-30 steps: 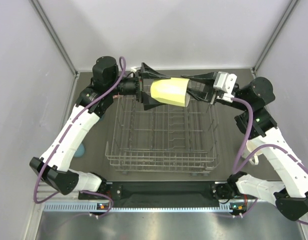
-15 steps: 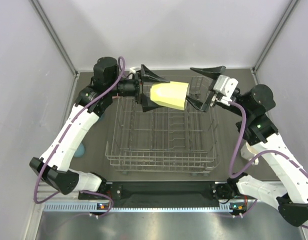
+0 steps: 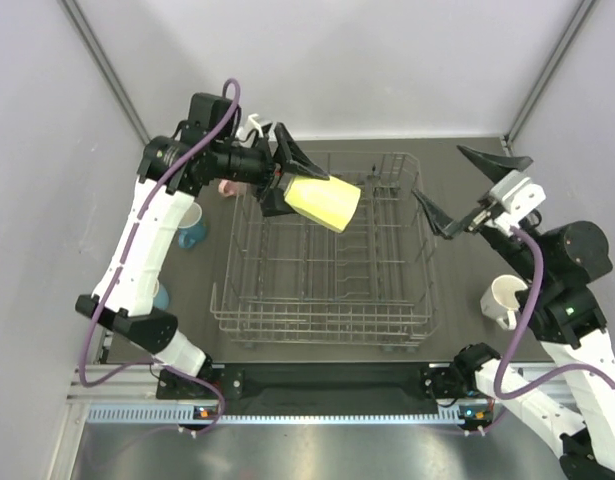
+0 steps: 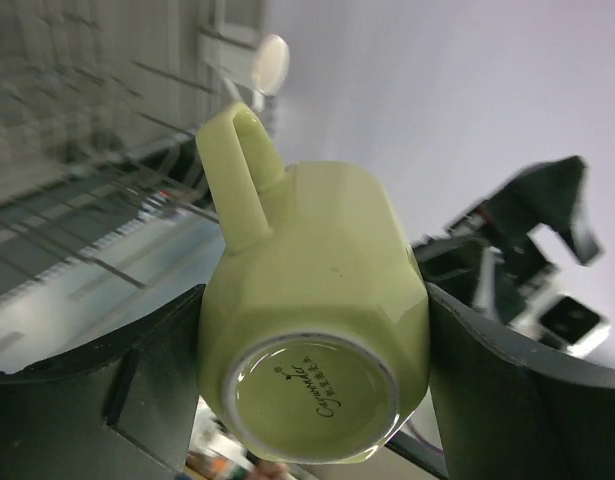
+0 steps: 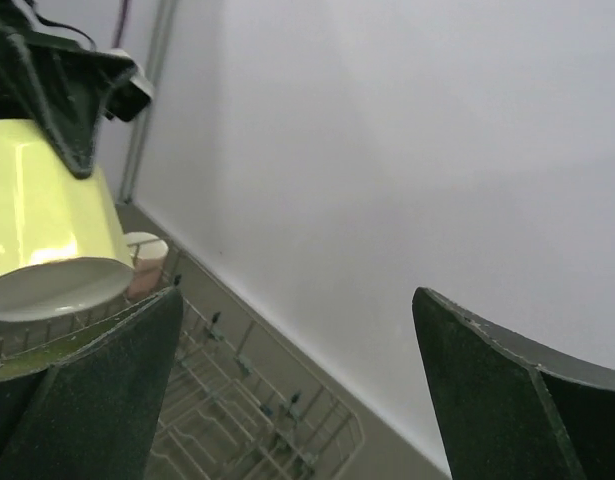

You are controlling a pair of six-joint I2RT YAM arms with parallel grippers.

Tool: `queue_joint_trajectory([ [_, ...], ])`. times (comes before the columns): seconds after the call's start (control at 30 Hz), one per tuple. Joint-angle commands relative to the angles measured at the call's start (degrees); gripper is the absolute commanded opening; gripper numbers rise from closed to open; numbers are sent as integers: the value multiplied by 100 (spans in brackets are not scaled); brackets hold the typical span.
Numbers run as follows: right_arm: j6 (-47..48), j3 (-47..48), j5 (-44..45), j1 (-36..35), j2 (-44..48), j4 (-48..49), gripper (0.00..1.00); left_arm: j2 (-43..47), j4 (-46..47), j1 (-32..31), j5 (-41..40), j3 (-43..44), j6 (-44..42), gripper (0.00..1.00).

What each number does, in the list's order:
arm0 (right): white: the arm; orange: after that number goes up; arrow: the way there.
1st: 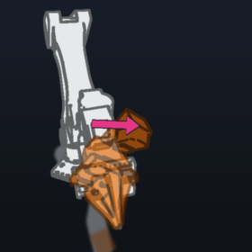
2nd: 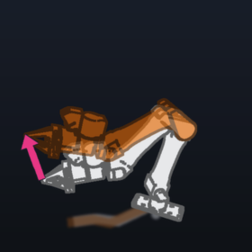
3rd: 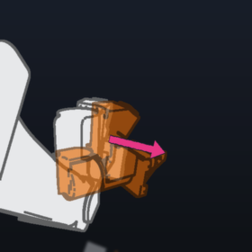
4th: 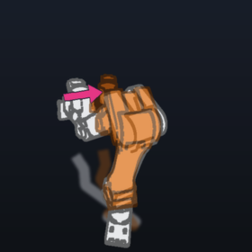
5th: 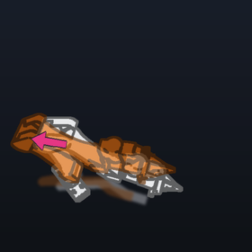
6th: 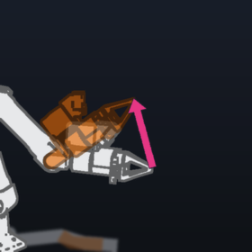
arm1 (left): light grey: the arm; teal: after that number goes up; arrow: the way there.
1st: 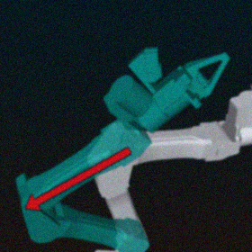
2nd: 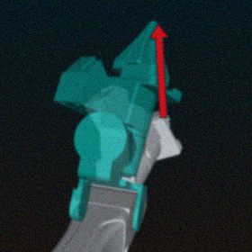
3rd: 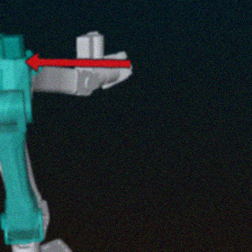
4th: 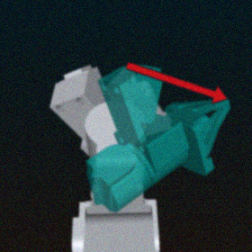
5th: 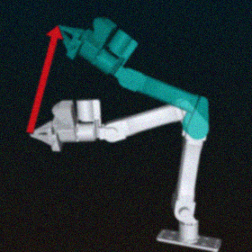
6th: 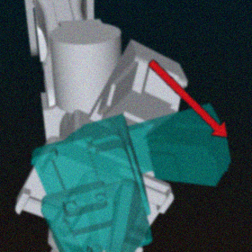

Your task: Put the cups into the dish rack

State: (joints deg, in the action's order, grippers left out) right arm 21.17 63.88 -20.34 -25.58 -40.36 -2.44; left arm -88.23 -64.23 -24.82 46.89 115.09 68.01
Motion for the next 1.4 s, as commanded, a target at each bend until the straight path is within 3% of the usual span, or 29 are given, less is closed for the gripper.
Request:
queue_joint_trajectory([
  [0.0,-472,335,1660,80,63,-1053,97,-308,-1872,-58,-1029,1093,-1877,0],
  [0.2,-1079,617,1953,80,168,-1707,97,-143,-2208,-751,-2429,770,-2274,0],
  [0.37,-1220,564,2245,80,169,-1804,98,-2,-2208,-1700,-3684,525,-2126,0],
  [0.57,-1378,477,2183,89,133,-2033,98,411,-2217,-2536,-4328,-502,-1633,0],
  [0.7,-1501,345,2166,80,204,-2059,98,420,-2217,-2931,-4976,-645,-1536,0],
  [1.07,-1388,380,2218,80,257,-2366,98,-19,-2217,-3248,-5735,-952,-1650,0],
  [1.37,-1326,345,2166,80,222,-2455,98,-107,-2208,-3451,-5437,-1366,-1536,0],
])
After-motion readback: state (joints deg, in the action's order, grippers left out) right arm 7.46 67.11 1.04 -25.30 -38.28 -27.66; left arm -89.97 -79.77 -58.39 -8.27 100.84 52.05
